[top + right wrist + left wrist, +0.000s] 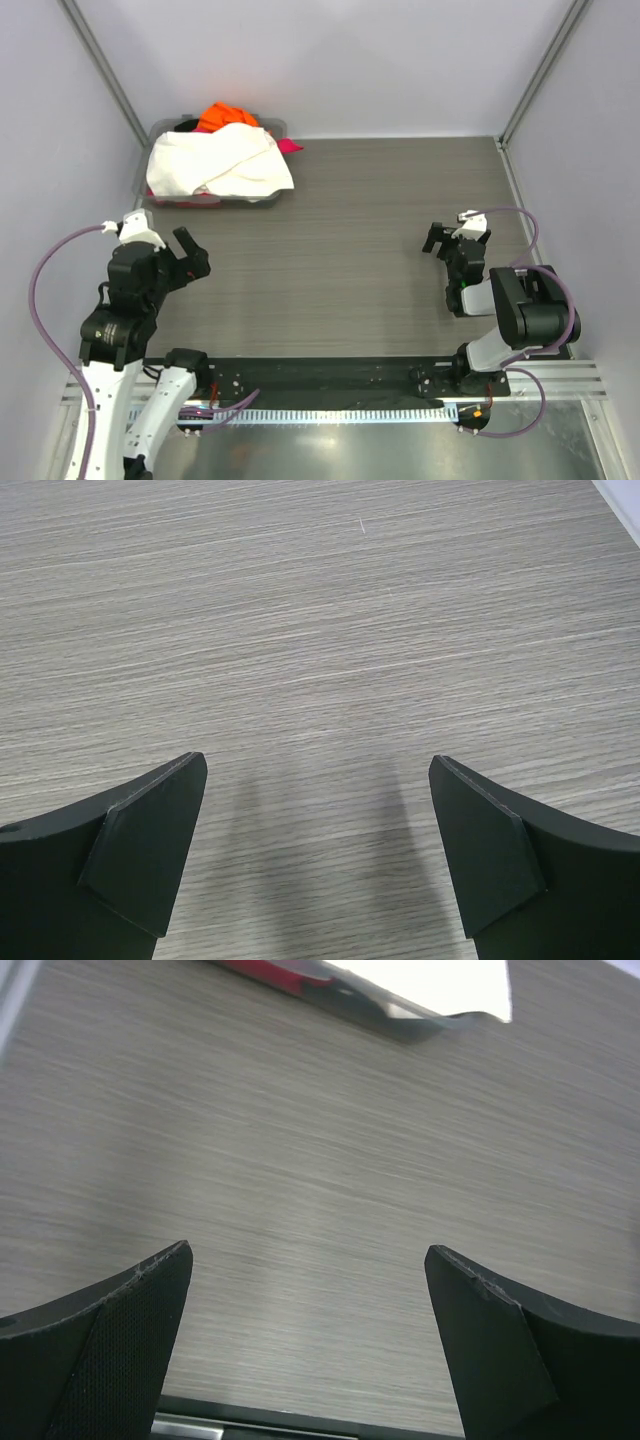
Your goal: Fold and stack the t-shirts
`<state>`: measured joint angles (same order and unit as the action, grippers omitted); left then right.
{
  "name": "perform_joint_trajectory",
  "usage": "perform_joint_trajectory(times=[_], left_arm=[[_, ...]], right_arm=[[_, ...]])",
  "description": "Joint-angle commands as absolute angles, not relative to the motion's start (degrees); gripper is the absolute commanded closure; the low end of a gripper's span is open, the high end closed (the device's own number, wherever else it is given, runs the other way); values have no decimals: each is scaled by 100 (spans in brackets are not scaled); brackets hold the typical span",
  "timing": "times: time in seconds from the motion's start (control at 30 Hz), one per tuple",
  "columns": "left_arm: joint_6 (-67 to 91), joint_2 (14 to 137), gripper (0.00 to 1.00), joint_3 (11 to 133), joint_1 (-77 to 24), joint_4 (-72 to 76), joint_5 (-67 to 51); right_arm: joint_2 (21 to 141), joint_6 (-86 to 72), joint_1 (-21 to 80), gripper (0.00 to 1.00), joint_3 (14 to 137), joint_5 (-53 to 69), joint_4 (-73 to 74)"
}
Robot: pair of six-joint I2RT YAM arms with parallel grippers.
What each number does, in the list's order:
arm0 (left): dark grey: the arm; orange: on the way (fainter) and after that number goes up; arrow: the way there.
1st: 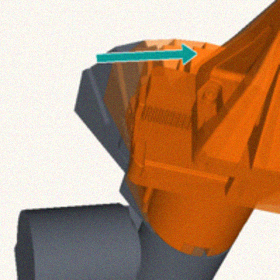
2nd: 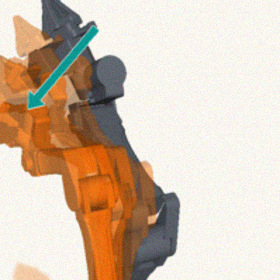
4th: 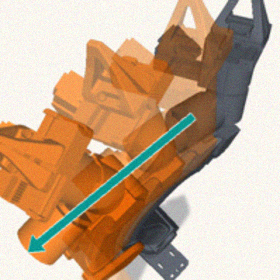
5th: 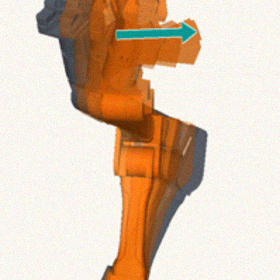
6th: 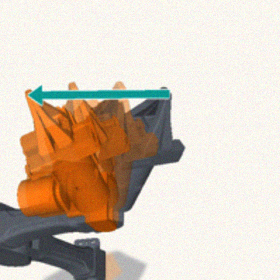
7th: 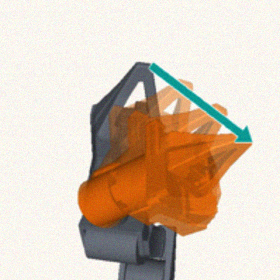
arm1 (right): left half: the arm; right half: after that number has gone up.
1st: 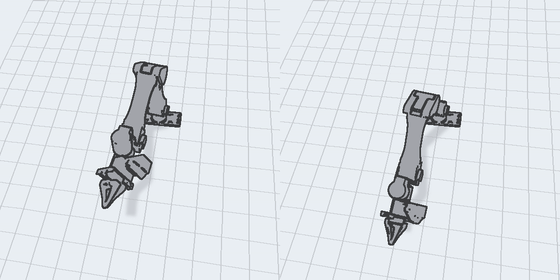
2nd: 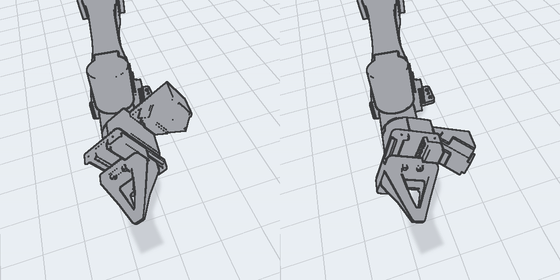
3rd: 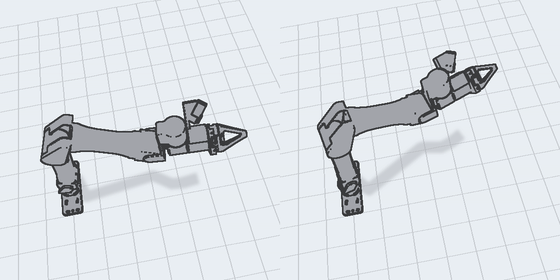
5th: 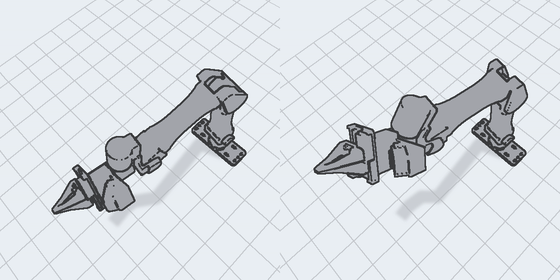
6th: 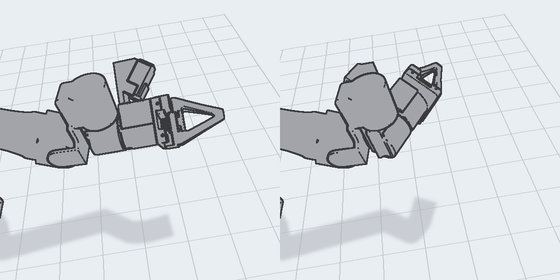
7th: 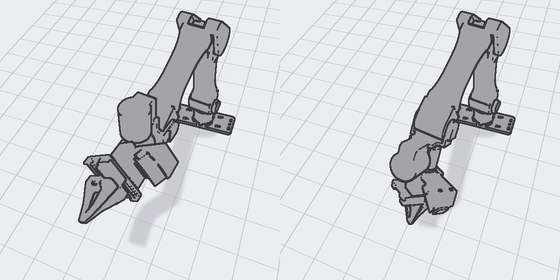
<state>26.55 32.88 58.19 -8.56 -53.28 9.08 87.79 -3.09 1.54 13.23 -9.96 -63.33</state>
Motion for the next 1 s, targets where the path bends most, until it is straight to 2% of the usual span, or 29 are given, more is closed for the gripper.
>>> perform_joint_trajectory(times=[0.0, 0.37, 0.43, 0.47, 0.5, 0.53, 0.57, 0.63, 0.7, 0.77, 0.83, 0.97], left_arm=[[2680, 3515, 0, 5924, -914, -5511, 1598], [2715, 4007, 0, 5713, -1107, -5168, 1222], [2760, 4148, 0, 5887, -1090, -5115, 1152], [2786, 4331, 0, 6002, -1090, -5124, 1256], [2864, 4429, 0, 6125, -1099, -5133, 1379], [2909, 4551, 0, 6413, -1090, -5159, 1510], [2979, 4953, 0, 6851, -1099, -5090, 1921], [2945, 5237, 0, 7065, -1090, -4914, 2056], [2883, 5806, 0, 7233, -1081, -4564, 2161], [2760, 6291, 0, 7549, -1037, -4343, 2224], [2629, 7134, 0, 7970, -827, -4079, 2154], [2715, 8724, 1, 8875, -151, -3920, 1232]], right_arm=[[8789, -264, 158, 0, 1406, -1090, -6636], [8685, -325, 228, 0, 1476, -1396, -6627], [8195, -290, 368, 0, 1782, -1783, -5149], [7635, -447, 447, 0, 2419, -1880, -4315], [7385, -796, 492, 0, 2817, -1890, -2714], [7226, -1122, 492, 0, 3265, -1785, -1872], [7051, -1882, 492, 0, 4801, -697, -132], [7066, -2597, 475, 0, 4921, -494, -35], [7284, -3537, 422, 0, 5062, 539, 384], [7566, -3490, 351, 0, 5568, 1472, 841], [7795, -3384, 439, 0, 5914, 1495, 1826], [7366, -3331, 492, 0, 5941, 1477, 2109]])
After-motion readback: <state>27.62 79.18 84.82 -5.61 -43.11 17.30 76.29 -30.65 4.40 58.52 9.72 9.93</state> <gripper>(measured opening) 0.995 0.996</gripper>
